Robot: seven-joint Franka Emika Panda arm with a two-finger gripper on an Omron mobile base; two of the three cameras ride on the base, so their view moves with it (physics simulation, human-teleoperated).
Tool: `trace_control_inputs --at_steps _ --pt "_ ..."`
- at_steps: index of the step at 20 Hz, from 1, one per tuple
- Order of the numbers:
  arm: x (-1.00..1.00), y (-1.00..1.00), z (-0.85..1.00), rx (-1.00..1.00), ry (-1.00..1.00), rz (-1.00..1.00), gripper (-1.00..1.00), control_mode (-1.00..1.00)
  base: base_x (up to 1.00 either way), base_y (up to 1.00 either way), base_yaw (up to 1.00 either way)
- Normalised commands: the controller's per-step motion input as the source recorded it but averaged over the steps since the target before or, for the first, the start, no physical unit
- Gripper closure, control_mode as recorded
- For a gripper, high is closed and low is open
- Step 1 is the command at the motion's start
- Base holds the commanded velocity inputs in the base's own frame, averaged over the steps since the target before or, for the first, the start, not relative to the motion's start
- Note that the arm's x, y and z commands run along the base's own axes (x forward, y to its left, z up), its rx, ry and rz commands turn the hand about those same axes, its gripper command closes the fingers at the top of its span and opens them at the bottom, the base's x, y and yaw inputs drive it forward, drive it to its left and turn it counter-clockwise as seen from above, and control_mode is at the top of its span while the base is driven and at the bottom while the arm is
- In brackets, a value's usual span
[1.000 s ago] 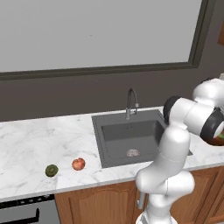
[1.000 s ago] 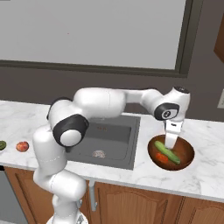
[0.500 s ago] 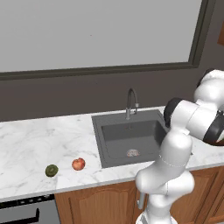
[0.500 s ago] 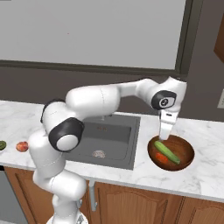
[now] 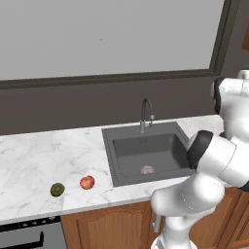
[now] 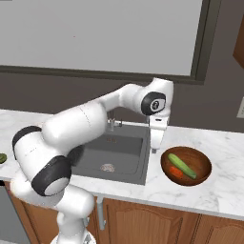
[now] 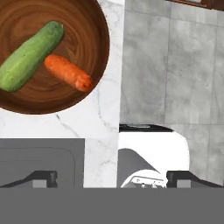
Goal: There is a mixed pile of frozen fruits and vegetables on the counter. Locate all the frozen vegetables and place the items in a bowl on the counter. Take all the frozen fruits and defrost them in a running sink.
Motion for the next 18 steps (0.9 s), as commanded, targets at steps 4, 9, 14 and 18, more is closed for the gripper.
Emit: trace_control_inputs --at_steps 4,9,14,18 --pt "-0.36 0.81 0.05 -0.10 0.01 0.15 -1.00 -1.00 0.00 0.00 0.00" --pt "-0.13 0.65 0.11 -0.09 0.06 0.24 -1.00 -1.00 0.00 0.00 0.00" --pt "0.06 0.39 0.12 -0.08 0.11 0.30 -1.00 -1.00 0.00 0.00 0.00" --pt "0.00 0.08 0.05 0.01 0.03 0.16 -1.00 -1.00 0.00 0.00 0.00"
